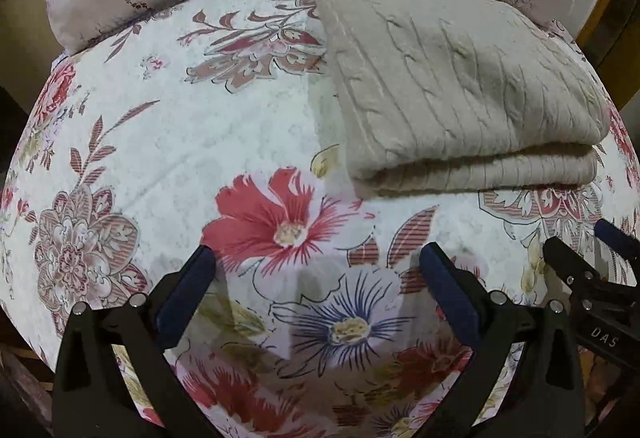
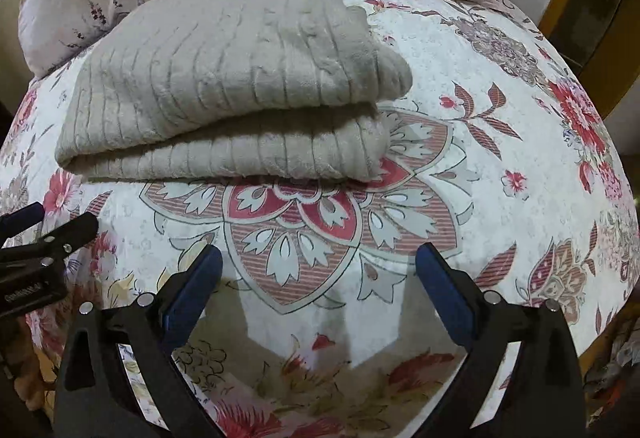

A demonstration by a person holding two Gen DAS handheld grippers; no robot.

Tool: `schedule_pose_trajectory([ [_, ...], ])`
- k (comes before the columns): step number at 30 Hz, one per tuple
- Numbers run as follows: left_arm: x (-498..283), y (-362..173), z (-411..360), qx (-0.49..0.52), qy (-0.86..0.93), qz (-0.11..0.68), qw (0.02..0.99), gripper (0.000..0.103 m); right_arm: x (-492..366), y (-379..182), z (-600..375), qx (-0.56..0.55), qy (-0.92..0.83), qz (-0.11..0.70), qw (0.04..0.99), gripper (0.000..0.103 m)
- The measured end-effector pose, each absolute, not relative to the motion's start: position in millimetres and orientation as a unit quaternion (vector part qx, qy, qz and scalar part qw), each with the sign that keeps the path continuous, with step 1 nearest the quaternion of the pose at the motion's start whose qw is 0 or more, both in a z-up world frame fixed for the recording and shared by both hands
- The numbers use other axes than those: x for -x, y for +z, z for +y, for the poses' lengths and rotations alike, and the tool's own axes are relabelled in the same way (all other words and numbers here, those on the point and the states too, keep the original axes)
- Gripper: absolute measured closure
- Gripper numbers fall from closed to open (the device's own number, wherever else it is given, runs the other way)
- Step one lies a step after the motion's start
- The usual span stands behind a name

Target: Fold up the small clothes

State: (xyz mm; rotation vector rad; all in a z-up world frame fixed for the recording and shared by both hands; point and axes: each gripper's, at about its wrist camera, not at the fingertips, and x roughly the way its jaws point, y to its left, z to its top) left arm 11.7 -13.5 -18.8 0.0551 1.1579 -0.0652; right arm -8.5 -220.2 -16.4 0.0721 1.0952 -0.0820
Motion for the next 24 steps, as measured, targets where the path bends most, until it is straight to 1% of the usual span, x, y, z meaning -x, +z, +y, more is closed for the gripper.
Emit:
schedule_pose_trajectory([
  [7, -13.6, -17.5, -13.0, -0.027, -0.029, 0.564, 0.825, 0.002, 9.0, -13.1, -221.2, -0.045, -0.058, 0.527, 0.847, 0.001],
  [24, -12.2, -18.9, -13.7, -0.03, -0.032, 0.556, 0.83, 0.002, 8.7, -15.2, -220.7, -0.042, -0.055, 0.524, 0.849, 0.001],
])
